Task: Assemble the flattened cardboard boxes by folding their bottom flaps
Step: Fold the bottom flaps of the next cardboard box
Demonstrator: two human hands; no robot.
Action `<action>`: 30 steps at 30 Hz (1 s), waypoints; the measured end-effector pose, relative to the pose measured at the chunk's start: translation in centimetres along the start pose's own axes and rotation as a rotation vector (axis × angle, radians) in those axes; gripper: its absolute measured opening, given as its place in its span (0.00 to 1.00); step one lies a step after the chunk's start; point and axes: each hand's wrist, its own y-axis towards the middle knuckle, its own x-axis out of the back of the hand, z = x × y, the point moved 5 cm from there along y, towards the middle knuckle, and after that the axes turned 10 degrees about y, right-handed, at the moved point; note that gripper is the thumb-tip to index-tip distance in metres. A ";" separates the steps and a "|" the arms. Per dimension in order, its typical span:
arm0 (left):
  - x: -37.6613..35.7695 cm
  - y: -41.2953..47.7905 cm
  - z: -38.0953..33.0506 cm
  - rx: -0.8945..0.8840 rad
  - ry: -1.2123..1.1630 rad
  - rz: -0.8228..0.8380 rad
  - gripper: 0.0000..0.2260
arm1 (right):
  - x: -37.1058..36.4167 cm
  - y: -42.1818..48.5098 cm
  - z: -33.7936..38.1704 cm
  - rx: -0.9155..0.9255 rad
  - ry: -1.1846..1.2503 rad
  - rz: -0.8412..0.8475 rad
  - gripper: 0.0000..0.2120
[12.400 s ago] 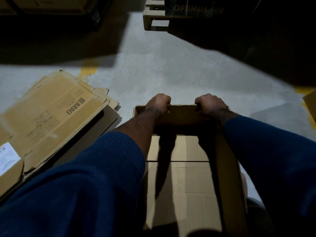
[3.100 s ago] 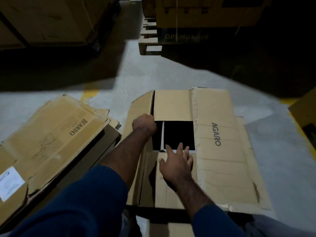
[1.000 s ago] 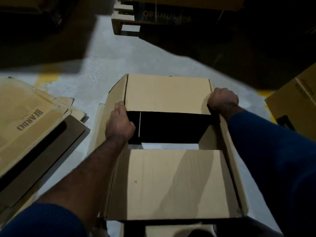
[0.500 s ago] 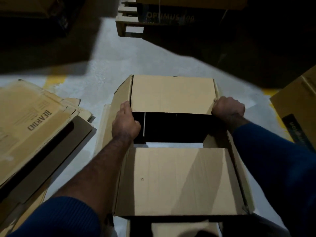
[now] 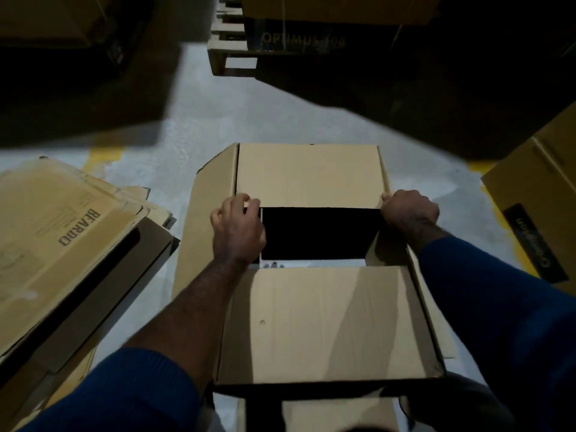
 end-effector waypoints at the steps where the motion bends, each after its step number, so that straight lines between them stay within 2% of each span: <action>1: 0.4 -0.4 -0.4 -0.037 -0.008 -0.004 0.16 | 0.6 -0.6 0.0 -0.041 0.057 -0.012 0.24; 3: 1.1 -1.3 -1.5 -0.099 -0.024 0.067 0.13 | 1.9 -2.6 0.7 -0.068 0.129 -0.067 0.21; 5: 1.9 -2.5 -2.4 -0.112 -0.052 0.155 0.11 | 2.4 -5.3 2.7 0.043 0.185 -0.062 0.18; 7: 3.2 -3.8 -3.0 -0.076 -0.086 0.205 0.10 | 1.7 -8.5 5.4 0.249 0.279 0.129 0.17; 9: 4.8 -4.9 -2.9 -0.023 -0.106 0.245 0.10 | 0.4 -12.2 7.5 0.397 0.217 0.400 0.22; 12: 7.7 -6.5 -2.3 0.046 -0.116 0.286 0.13 | -0.5 -17.1 8.1 0.446 0.059 0.604 0.30; 14: 10.1 -7.7 -1.8 0.083 -0.140 0.291 0.15 | 0.1 -19.4 7.6 0.457 0.032 0.589 0.30; 16: 12.5 -8.7 -1.4 0.112 -0.162 0.279 0.15 | 2.5 -20.9 7.3 0.492 0.020 0.473 0.29; 19: 16.0 -9.8 -0.6 0.164 -0.219 0.231 0.11 | 8.1 -22.6 7.2 0.454 0.157 0.369 0.32; 20: 17.1 -10.0 -0.3 0.177 -0.249 0.194 0.09 | 9.8 -23.1 6.9 0.406 0.257 0.425 0.35; 22: 19.7 -10.5 0.1 0.178 -0.266 0.102 0.08 | 11.8 -25.0 6.0 0.289 0.519 0.777 0.40; 24: 22.5 -11.0 0.2 0.162 -0.245 0.059 0.08 | 12.3 -27.6 5.1 0.274 0.528 1.081 0.37; 25: 23.5 -11.2 0.1 0.157 -0.240 0.104 0.08 | 12.1 -28.7 4.4 0.275 0.457 1.142 0.34; 27: 24.2 -12.1 -0.4 0.092 -0.211 0.306 0.07 | 9.9 -30.6 2.9 0.245 0.352 1.191 0.26; 30: 23.4 -15.4 -2.1 -0.132 -0.091 0.637 0.09 | 5.0 -34.4 1.2 0.241 0.111 1.286 0.12</action>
